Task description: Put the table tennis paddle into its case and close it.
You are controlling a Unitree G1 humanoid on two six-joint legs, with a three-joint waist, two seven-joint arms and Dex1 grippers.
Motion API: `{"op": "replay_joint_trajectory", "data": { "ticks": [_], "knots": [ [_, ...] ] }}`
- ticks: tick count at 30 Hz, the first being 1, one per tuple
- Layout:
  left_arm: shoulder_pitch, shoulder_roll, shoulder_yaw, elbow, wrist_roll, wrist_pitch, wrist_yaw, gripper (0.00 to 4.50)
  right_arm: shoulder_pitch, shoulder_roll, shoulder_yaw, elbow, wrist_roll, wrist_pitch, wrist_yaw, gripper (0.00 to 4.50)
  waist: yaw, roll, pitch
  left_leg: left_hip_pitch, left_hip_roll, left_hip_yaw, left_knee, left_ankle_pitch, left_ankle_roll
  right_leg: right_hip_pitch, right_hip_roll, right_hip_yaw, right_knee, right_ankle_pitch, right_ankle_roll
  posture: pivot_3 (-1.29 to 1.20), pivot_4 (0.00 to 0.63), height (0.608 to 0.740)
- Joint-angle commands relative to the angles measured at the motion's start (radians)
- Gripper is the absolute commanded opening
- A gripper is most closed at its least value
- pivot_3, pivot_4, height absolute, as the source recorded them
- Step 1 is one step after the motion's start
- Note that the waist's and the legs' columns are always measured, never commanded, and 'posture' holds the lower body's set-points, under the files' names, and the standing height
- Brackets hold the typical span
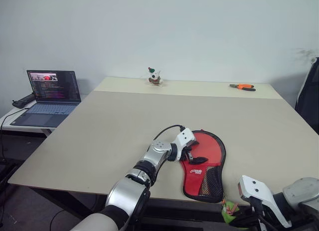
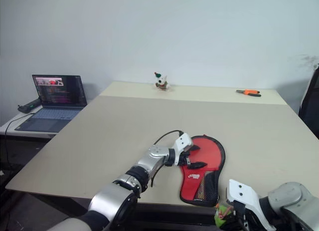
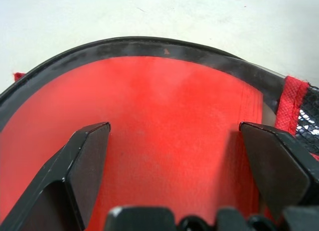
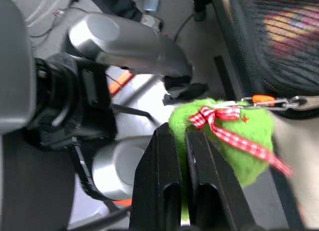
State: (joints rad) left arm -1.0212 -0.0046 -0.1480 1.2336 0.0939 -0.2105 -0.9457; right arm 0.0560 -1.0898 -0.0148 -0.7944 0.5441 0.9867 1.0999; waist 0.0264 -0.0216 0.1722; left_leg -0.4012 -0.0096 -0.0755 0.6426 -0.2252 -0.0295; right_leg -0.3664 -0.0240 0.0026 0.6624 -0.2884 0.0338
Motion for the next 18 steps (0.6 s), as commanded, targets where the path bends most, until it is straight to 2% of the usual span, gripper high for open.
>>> {"op": "replay_joint_trajectory", "data": {
  "ticks": [1,18],
  "knots": [
    [0.017,-0.022,-0.035,0.045,0.051,0.009,0.039,4.5,-0.01,0.026,0.072,-0.079,0.08,0.012,-0.002,0.06,0.0,0.0,0.0,0.0,0.0,0.0,0.0,0.0,0.0,0.0,0.0,-0.001,0.0,0.0,0.0,0.0,0.15,0.74],
    [0.004,-0.035,-0.039,0.049,0.068,0.0,0.067,4.5,-0.145,0.133,0.226,-0.147,0.138,0.028,-0.08,0.06,-0.003,0.0,0.0,0.001,0.001,-0.007,0.0,0.0,0.0,0.006,0.0,-0.009,-0.004,-0.001,-0.001,0.0,0.15,0.74]
  ]
}}
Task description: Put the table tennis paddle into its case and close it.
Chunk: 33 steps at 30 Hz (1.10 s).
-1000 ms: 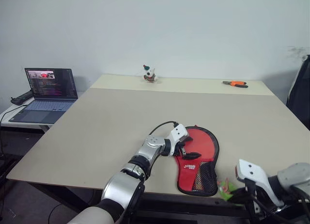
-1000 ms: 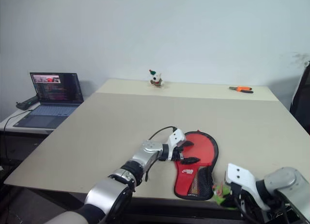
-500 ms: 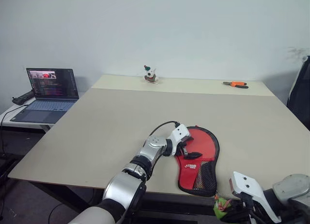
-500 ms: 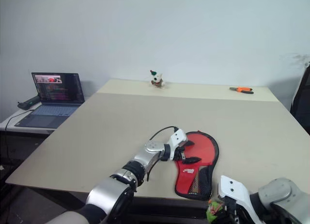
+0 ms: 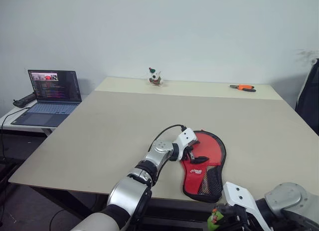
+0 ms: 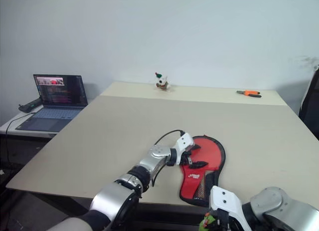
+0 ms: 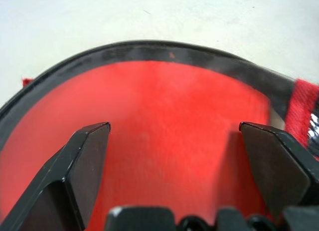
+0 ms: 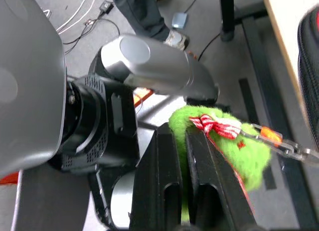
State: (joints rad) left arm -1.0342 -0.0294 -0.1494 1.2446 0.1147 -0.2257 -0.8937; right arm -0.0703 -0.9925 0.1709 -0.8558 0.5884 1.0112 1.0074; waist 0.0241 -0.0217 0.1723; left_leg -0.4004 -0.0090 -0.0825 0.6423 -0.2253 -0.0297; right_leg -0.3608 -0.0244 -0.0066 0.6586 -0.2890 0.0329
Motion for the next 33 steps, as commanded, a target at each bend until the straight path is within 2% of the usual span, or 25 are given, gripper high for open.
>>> {"op": "replay_joint_trajectory", "data": {
  "ticks": [1,7,10,13,20,22,27,30,33],
  "knots": [
    [0.016,-0.012,-0.038,0.039,0.049,0.015,0.016,4.5,-0.03,0.047,0.046,-0.087,0.099,0.01,0.002,0.06,-0.003,0.0,0.0,0.0,0.0,0.0,-0.001,0.0,0.0,0.0,0.0,0.0,0.0,0.0,0.0,0.0,0.15,0.74],
    [0.014,-0.012,-0.035,0.038,0.054,0.01,0.019,4.5,-0.066,0.058,0.06,-0.081,0.088,0.035,-0.053,0.06,-0.004,0.0,0.0,0.0,0.001,-0.001,-0.005,0.0,0.0,-0.003,0.001,-0.001,0.001,-0.001,-0.002,0.0,0.15,0.74],
    [0.013,-0.012,-0.032,0.039,0.054,0.009,0.023,4.5,-0.075,0.052,0.04,-0.082,0.108,0.049,-0.063,0.73,-0.004,0.0,0.0,0.0,0.001,-0.001,-0.006,0.0,0.0,-0.003,0.001,-0.002,0.001,-0.001,-0.002,0.0,0.15,0.74],
    [0.013,-0.014,-0.028,0.037,0.049,0.008,0.025,4.5,-0.094,0.036,-0.002,-0.065,0.12,0.059,-0.084,1.65,-0.004,0.0,0.0,0.0,0.001,-0.001,-0.006,0.0,0.0,-0.003,0.001,-0.001,0.0,-0.001,-0.002,0.0,0.15,0.74],
    [0.021,-0.011,-0.013,0.022,0.027,0.002,-0.007,4.5,-0.183,0.025,-0.077,0.002,0.176,0.098,-0.115,1.65,-0.005,0.0,0.0,0.0,0.001,0.0,-0.005,0.0,-0.001,-0.003,0.001,-0.001,0.001,-0.001,-0.002,0.0,0.15,0.74],
    [0.033,0.013,0.01,-0.031,-0.013,-0.023,-0.077,4.5,-0.255,0.025,-0.098,0.103,0.144,0.07,-0.112,1.65,-0.007,0.0,0.0,0.0,0.001,0.0,-0.005,0.0,-0.001,-0.003,0.001,-0.001,0.0,-0.001,-0.002,0.0,0.15,0.74],
    [0.144,0.16,0.036,-0.264,-0.096,-0.011,-0.262,4.5,-0.292,0.036,-0.127,0.287,0.057,-0.074,-0.096,1.65,-0.028,-0.001,0.001,-0.001,0.001,0.002,-0.008,0.0,-0.001,-0.009,0.001,0.003,0.003,-0.001,-0.003,0.0,0.15,0.74],
    [0.217,0.264,0.042,-0.393,-0.11,0.015,-0.288,4.5,-0.314,0.072,-0.12,0.387,-0.004,-0.182,-0.097,1.65,-0.038,-0.001,0.002,0.0,0.002,0.004,-0.013,0.0,-0.001,-0.013,0.003,0.008,0.007,0.001,-0.01,0.0,0.15,0.74],
    [0.261,0.328,0.06,-0.485,-0.138,0.065,-0.277,4.5,-0.343,0.105,-0.102,0.48,-0.057,-0.261,-0.085,1.65,-0.038,0.0,0.003,0.0,0.003,0.004,-0.013,0.0,-0.001,-0.013,0.004,0.007,0.007,0.0,-0.011,0.0,0.15,0.74]
  ]
}}
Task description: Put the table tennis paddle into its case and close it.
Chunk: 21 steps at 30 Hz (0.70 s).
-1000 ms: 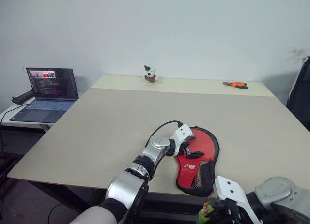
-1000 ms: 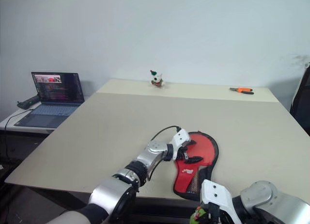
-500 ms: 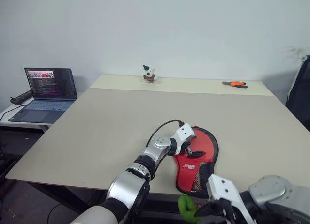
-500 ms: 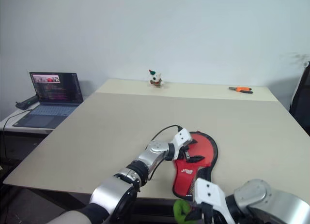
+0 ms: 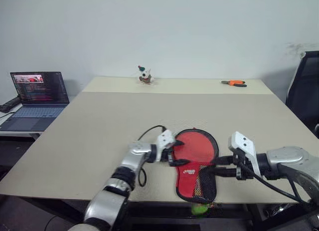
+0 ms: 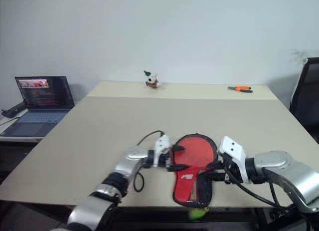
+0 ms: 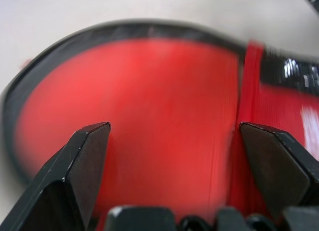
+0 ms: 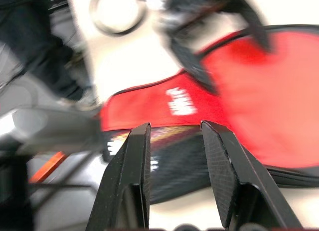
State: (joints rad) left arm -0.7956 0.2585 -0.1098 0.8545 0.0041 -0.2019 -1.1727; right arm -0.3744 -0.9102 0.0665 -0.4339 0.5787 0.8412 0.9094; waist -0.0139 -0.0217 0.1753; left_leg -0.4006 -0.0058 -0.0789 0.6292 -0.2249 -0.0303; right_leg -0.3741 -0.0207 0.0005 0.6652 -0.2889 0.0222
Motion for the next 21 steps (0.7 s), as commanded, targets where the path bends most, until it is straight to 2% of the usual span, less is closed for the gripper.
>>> {"op": "replay_joint_trajectory", "data": {
  "ticks": [1,4,12,16,21],
  "knots": [
    [0.038,0.068,0.037,-0.135,-0.045,0.065,0.01,4.5,-0.061,0.044,0.01,0.111,-0.072,-0.128,0.014,1.65,-0.001,0.0,0.001,0.0,0.0,0.0,0.0,0.0,0.0,0.0,0.0,0.001,0.0,0.0,0.0,0.0,0.15,0.74],
    [0.092,0.141,0.101,-0.297,-0.114,0.159,0.039,4.5,-0.138,0.119,0.035,0.305,-0.159,-0.266,0.016,1.65,-0.013,-0.003,0.004,0.001,-0.001,0.002,0.001,0.0,0.0,0.0,-0.001,0.004,0.0,0.0,0.0,0.0,0.15,0.74],
    [0.261,0.219,0.226,-0.764,-0.252,0.435,0.208,4.5,-0.326,0.245,0.013,0.82,-0.3,-0.577,0.044,1.65,-0.014,0.0,0.009,0.001,0.0,0.003,0.0,0.0,0.0,-0.002,-0.002,0.012,0.0,0.001,0.0,0.0,0.15,0.74],
    [0.334,0.245,0.246,-0.923,-0.284,0.519,0.276,4.5,-0.404,0.238,0.001,1.051,-0.366,-0.709,0.046,1.65,-0.013,0.001,0.01,0.0,-0.001,0.005,0.0,0.0,0.0,-0.003,-0.002,0.014,0.0,0.001,0.0,0.0,0.15,0.74],
    [0.369,0.287,0.259,-0.949,-0.289,0.537,0.31,4.5,-0.493,0.192,-0.014,1.285,-0.429,-0.819,0.058,1.65,-0.012,0.003,0.012,0.001,-0.001,0.006,0.001,0.0,0.0,-0.002,-0.002,0.014,0.001,0.001,0.0,0.0,0.15,0.74]
  ]
}}
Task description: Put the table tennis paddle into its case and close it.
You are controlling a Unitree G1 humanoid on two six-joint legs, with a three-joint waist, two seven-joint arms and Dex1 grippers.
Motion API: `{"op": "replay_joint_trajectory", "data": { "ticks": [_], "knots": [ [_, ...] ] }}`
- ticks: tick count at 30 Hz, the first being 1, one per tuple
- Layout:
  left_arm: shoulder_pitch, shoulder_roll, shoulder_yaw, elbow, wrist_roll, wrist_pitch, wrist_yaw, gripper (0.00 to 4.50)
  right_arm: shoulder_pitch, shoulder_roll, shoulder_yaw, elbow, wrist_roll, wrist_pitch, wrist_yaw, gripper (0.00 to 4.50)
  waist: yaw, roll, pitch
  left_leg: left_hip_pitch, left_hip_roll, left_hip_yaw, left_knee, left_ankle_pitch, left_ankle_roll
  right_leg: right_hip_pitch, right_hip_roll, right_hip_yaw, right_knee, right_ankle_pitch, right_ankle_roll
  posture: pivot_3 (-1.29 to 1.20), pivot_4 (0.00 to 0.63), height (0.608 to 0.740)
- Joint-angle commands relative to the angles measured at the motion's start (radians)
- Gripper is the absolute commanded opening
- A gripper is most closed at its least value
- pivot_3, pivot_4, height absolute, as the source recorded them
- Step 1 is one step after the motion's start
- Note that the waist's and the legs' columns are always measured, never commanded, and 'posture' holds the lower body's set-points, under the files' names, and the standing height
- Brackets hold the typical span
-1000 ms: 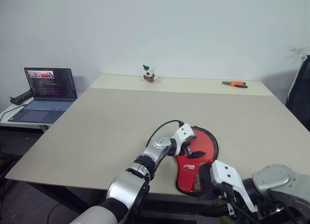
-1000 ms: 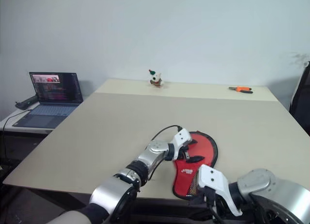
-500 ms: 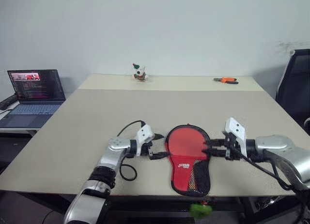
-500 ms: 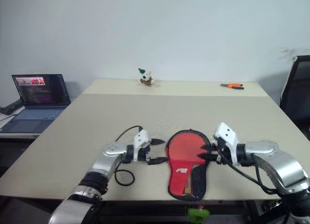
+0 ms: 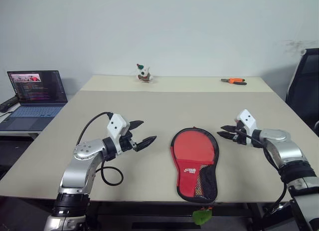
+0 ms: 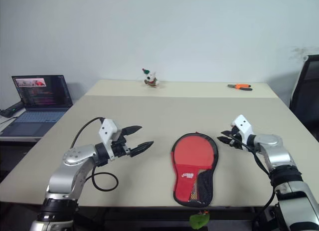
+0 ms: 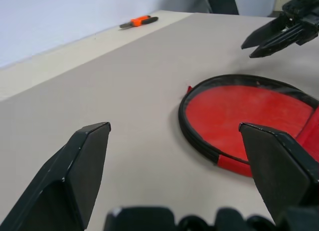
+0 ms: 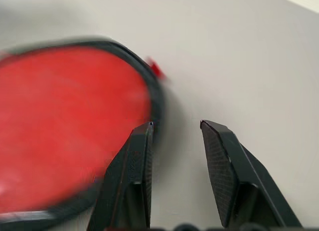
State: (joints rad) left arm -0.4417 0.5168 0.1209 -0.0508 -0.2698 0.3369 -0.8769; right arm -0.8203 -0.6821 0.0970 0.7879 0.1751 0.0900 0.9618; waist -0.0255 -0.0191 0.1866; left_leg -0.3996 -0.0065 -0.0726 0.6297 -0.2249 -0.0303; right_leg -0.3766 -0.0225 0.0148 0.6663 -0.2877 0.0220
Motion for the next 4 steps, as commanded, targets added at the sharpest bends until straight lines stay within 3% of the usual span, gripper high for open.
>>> {"op": "replay_joint_trajectory", "data": {
  "ticks": [1,4],
  "knots": [
    [0.026,0.034,0.027,-0.044,-0.014,-0.002,0.021,4.5,-0.058,-0.038,-0.048,0.094,-0.032,-0.082,-0.003,1.65,-0.003,0.001,0.0,0.0,0.0,0.0,0.0,0.0,0.0,0.0,0.0,0.0,0.0,0.0,0.0,0.0,0.15,0.74],
    [0.03,0.034,0.022,-0.046,-0.01,0.001,0.06,4.5,-0.084,-0.044,-0.061,0.158,-0.05,-0.094,-0.007,1.65,-0.004,0.001,0.0,0.0,0.001,0.001,0.0,0.0,0.0,0.0,0.0,0.001,0.0,0.0,0.0,0.0,0.15,0.74]
  ]
}}
